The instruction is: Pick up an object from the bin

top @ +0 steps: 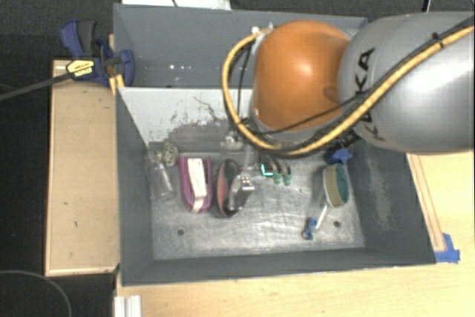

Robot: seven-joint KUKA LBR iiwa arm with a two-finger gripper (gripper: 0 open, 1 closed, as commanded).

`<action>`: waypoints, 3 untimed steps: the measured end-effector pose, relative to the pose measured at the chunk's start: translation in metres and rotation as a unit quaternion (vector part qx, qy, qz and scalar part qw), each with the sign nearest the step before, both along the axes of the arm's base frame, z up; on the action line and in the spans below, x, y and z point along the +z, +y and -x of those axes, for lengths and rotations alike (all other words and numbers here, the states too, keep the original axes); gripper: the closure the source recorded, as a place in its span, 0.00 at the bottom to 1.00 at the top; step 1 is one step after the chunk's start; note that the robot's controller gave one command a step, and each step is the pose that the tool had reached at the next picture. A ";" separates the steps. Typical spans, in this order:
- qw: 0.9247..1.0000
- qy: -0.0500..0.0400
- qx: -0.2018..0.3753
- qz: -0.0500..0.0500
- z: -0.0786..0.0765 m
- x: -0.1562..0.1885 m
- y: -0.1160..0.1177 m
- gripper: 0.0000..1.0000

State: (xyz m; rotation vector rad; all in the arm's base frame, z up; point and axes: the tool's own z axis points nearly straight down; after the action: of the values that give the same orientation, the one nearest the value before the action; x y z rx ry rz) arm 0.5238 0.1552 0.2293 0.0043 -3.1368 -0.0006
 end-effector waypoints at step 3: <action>0.999 -0.008 -0.051 -0.002 -0.005 -0.068 -0.026 1.00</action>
Offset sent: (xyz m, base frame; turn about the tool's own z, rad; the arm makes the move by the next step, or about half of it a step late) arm -0.0158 -0.0382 -0.1593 0.1206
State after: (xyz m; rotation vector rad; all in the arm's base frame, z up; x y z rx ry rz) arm 0.5286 0.1289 0.1615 -0.1562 -3.1484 -0.0065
